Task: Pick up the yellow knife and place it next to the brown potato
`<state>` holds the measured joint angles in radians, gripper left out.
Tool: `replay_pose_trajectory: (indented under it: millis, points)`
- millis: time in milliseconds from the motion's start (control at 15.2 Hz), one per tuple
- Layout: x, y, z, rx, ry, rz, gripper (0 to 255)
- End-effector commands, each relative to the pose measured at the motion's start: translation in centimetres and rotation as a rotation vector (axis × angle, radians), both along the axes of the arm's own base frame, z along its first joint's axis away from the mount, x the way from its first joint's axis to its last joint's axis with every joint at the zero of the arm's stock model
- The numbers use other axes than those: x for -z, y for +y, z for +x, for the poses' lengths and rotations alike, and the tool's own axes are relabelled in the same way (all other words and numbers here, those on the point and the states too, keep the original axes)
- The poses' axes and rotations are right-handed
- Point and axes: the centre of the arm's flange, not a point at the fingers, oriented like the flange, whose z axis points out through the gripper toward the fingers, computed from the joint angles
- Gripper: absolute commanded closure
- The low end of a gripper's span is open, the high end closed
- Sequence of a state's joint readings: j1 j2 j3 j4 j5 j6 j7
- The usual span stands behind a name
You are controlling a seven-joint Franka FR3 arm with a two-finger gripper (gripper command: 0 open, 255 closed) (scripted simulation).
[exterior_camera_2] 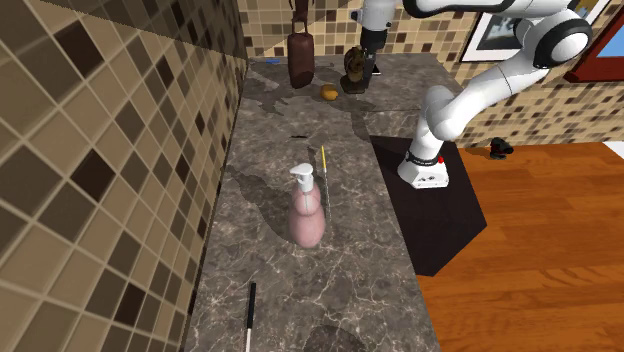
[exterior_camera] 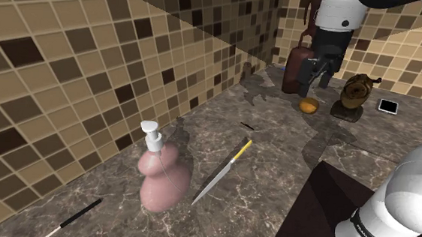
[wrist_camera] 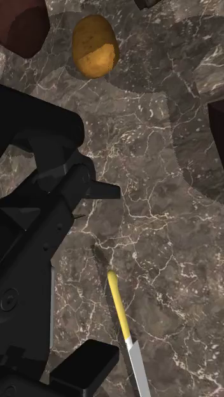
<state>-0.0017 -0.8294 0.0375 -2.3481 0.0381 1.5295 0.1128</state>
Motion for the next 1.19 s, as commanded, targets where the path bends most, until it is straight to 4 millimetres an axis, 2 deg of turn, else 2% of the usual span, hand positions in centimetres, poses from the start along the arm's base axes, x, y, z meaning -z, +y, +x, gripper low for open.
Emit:
replay_pose_trajectory:
  millis: [0,528,792,1122]
  points:
    - [0.0,0.0,0.0,0.000,0.000,0.000,0]
    - [7.1,7.9,0.0,0.392,0.000,-0.006,0]
    - [10.7,11.7,1.1,0.588,0.000,-0.009,0]
    - [15.2,16.0,3.5,0.833,0.000,-0.013,0]
